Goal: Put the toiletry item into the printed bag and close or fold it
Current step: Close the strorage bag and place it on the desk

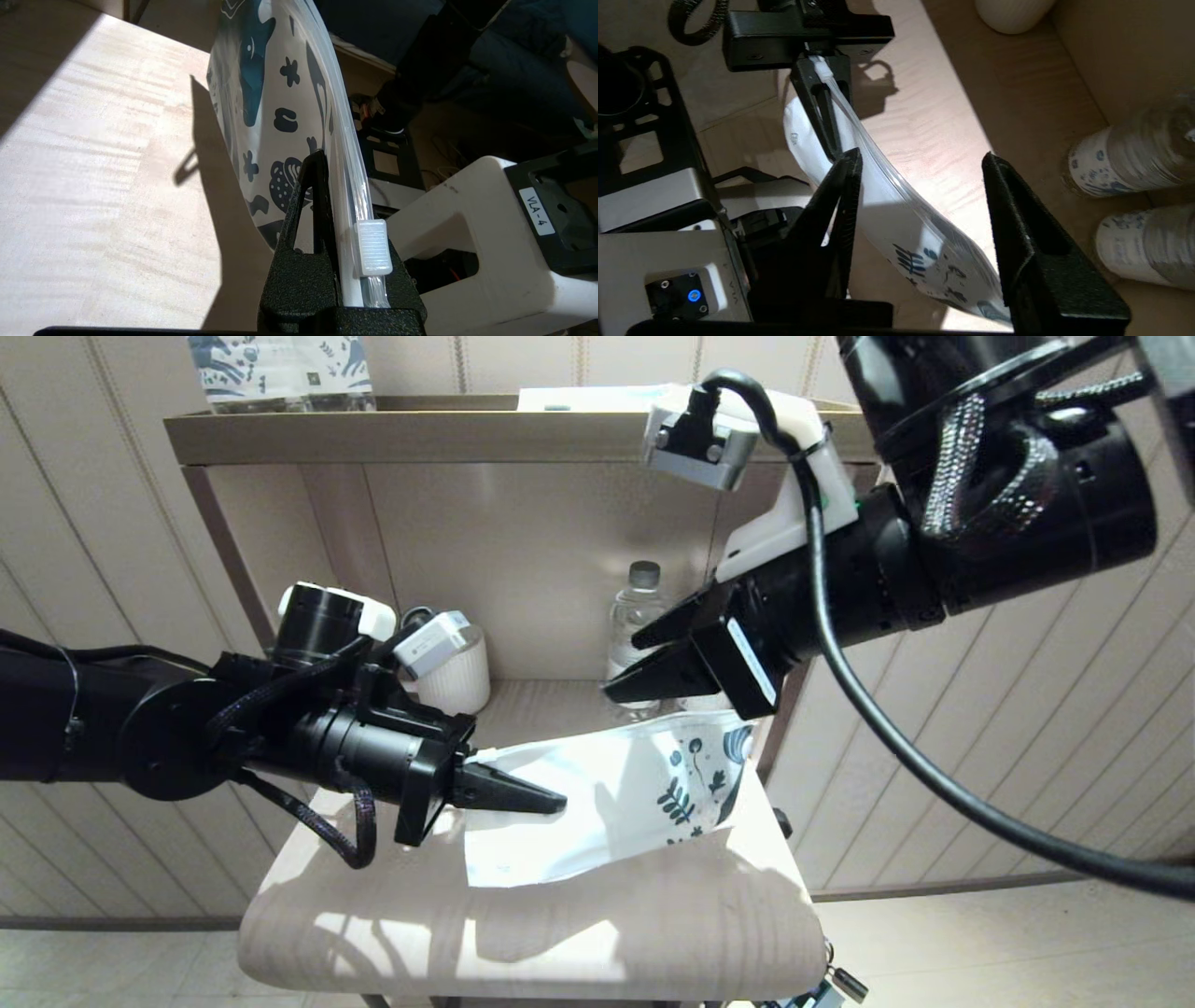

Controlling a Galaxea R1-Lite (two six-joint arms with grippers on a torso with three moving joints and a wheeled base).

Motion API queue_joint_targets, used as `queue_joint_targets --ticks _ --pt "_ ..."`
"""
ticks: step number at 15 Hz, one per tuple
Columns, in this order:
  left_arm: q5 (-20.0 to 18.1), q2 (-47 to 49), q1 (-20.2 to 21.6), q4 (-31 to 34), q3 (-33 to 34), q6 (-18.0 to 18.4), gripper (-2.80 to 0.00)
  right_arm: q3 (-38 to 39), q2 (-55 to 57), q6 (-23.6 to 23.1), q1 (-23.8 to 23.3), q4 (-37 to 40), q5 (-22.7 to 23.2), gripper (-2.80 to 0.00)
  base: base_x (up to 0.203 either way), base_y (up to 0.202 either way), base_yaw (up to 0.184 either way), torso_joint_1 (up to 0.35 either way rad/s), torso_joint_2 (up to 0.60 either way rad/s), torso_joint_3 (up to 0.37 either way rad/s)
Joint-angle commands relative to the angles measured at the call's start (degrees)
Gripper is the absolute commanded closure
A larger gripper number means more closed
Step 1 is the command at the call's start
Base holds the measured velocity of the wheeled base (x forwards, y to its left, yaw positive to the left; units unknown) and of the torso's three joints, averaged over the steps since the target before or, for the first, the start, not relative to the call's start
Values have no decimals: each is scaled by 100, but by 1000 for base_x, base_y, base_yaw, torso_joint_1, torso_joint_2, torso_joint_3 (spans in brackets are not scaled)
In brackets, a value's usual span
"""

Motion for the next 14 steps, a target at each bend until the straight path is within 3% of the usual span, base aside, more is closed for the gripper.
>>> queue_joint_targets --ticks 1,4,6,8,10,12,14 --pt "-34 29 -23 29 -18 8 0 1 93 -24 -3 21 247 0 0 0 0 0 0 0" --pt "38 76 -23 191 -258 14 0 60 121 -33 -35 -9 707 0 0 0 0 0 0 0" --pt "350 188 -173 241 -375 34 0 46 256 -135 -76 -29 976 0 0 0 0 0 0 0" --pt "667 356 -346 244 -395 229 0 46 287 -242 -82 -29 1029 0 0 0 0 0 0 0" --pt "697 443 -432 298 -539 313 0 28 317 -312 -99 -54 1124 0 0 0 0 0 0 0" --pt "706 515 -436 848 -787 766 0 19 401 -490 -170 -73 1168 0 0 0 0 0 0 0" --pt "712 522 -432 2008 -1193 1638 0 19 419 -543 -170 -82 1186 0 0 0 0 0 0 0"
